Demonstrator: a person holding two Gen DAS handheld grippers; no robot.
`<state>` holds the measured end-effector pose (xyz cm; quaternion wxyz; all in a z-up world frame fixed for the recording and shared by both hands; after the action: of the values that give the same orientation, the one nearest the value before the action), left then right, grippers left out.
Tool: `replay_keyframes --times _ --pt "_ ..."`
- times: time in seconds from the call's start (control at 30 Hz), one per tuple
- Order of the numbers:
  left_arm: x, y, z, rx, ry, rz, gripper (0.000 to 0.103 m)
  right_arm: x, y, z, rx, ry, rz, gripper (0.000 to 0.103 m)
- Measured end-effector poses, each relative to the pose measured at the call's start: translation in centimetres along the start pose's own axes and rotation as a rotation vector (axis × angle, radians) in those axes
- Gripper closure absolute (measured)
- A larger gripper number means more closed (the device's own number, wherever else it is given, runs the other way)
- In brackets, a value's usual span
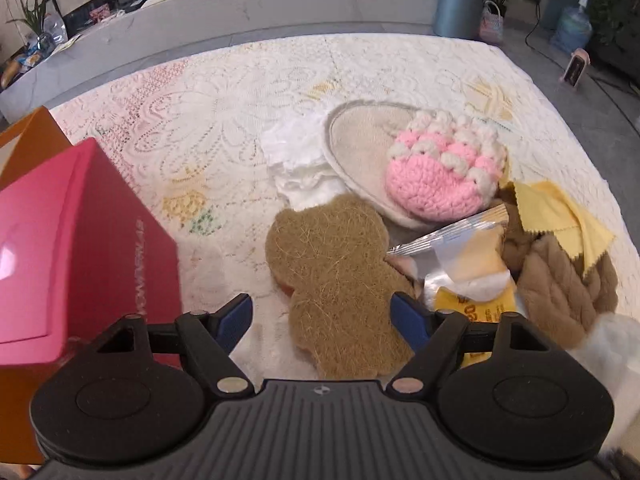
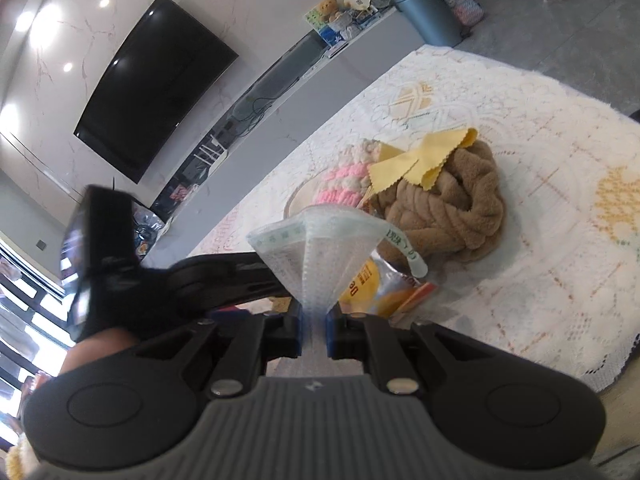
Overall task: Organize soft objects
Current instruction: 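Grasp the small clear plastic pouch with the right tool, then close the left tool on the bear-shaped brown sponge while the right tool holds the pouch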
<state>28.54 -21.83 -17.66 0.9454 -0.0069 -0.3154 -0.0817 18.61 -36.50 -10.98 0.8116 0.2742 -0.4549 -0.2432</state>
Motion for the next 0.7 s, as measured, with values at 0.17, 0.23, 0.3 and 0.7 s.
replay_keyframes --times 0.17,0.23,0.3,0.7 --pt "0.8 -0.2 -0.8 0.000 -0.020 -0.042 0.000 -0.3 0.7 0.1 0.016 0.009 0.053 0.094" --pt "0.8 -0.2 -1.0 0.018 -0.031 -0.026 0.000 -0.5 1.0 0.0 0.024 0.019 0.070 0.094" --pt "0.9 -0.3 -1.1 0.024 -0.047 -0.027 0.000 -0.5 1.0 -0.3 0.023 0.029 0.070 0.094" --pt "0.8 -0.8 -3.3 0.060 0.018 -0.007 0.000 -0.7 0.5 -0.5 0.003 0.043 0.061 0.094"
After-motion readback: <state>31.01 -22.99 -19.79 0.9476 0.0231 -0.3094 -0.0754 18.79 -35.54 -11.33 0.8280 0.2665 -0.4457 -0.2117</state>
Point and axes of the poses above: each gripper's, at about its wrist camera, not at the fingertips, and z roughly against the way its jaws point, y to its left, x to its top, the point moved 10 cm from there along -z, roughly the way its jaws point, and after that the axes turned 7 degrees about -y, right-handed, at the moved point
